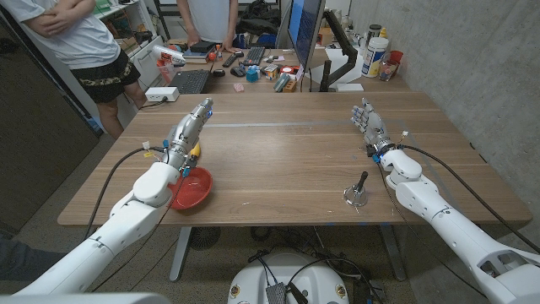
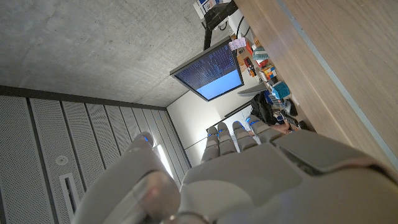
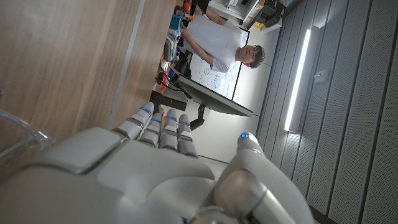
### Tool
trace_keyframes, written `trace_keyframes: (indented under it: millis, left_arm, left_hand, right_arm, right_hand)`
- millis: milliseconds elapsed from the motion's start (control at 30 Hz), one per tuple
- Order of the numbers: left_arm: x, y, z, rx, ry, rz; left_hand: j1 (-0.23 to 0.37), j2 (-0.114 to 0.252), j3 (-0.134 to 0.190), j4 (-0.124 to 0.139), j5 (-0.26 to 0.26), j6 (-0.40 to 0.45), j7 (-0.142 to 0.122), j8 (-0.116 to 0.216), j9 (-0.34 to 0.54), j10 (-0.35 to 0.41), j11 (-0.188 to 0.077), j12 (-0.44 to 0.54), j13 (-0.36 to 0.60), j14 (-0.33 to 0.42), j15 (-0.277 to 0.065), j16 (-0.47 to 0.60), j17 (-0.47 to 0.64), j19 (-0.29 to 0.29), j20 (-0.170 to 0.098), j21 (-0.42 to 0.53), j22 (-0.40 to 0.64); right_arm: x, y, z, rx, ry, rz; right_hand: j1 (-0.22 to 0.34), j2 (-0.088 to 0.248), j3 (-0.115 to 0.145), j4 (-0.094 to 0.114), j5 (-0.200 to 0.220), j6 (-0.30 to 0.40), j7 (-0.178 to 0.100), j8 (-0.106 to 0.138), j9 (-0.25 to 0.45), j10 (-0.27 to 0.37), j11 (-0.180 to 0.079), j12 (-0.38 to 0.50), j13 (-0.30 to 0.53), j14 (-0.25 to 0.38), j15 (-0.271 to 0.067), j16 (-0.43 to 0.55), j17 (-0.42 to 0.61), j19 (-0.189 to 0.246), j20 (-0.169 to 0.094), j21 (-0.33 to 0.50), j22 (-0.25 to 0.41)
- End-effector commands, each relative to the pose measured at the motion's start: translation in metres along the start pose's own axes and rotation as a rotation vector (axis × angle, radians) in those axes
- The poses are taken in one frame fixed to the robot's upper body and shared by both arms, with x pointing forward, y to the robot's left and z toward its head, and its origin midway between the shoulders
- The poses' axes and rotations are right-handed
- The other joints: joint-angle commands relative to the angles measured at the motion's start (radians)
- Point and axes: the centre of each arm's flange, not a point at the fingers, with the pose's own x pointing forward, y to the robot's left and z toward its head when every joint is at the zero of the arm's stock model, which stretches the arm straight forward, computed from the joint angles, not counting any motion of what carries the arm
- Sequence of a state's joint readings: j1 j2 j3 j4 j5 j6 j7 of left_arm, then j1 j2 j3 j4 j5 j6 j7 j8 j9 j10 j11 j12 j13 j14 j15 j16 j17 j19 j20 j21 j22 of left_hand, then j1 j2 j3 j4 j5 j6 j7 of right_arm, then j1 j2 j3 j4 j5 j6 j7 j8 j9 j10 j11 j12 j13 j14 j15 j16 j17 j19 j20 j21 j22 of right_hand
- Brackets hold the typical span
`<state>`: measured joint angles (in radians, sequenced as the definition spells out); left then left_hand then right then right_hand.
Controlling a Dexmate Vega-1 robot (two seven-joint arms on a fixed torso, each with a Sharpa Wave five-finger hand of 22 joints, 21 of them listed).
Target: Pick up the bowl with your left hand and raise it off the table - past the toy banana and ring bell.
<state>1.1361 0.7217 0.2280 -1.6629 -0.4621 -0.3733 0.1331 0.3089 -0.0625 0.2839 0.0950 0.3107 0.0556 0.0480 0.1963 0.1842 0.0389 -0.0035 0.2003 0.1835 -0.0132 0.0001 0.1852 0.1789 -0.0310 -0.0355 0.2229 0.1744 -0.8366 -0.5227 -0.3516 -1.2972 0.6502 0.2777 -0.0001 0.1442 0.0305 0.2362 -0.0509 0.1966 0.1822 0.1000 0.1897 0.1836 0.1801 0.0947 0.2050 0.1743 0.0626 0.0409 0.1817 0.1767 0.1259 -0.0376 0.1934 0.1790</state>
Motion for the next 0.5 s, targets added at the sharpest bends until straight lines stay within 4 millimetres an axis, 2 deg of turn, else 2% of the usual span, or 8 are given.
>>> trace_keyframes:
  millis: [33,500]
  left_arm:
    - [-0.009,0.003,0.005,0.0,-0.019,0.001]
    - [-0.019,-0.002,0.011,0.007,-0.046,-0.008]
  left_hand:
    - [0.011,0.004,-0.001,-0.002,0.001,0.009,-0.003,0.005,0.001,0.012,0.0,0.007,0.005,0.001,0.0,0.007,0.004,0.001,-0.038,-0.002,0.003]
    - [0.015,0.006,-0.002,-0.004,0.001,0.015,-0.002,0.007,0.001,0.016,-0.003,0.007,0.005,0.004,-0.003,0.007,0.004,0.003,-0.036,-0.004,0.003]
  right_arm:
    - [0.003,0.001,0.001,-0.007,0.002,0.001]
    - [0.002,0.001,0.004,-0.007,-0.011,-0.008]
  right_hand:
    - [0.005,0.006,-0.003,-0.002,0.002,0.005,-0.004,0.003,0.002,0.001,-0.003,-0.001,0.006,0.001,0.006,0.002,0.004,-0.003,-0.003,0.004,0.003]
    - [0.006,0.007,-0.004,-0.004,0.003,0.006,-0.005,0.003,0.002,-0.026,0.0,-0.01,0.006,-0.023,0.007,-0.005,0.003,-0.017,-0.003,0.0,0.003]
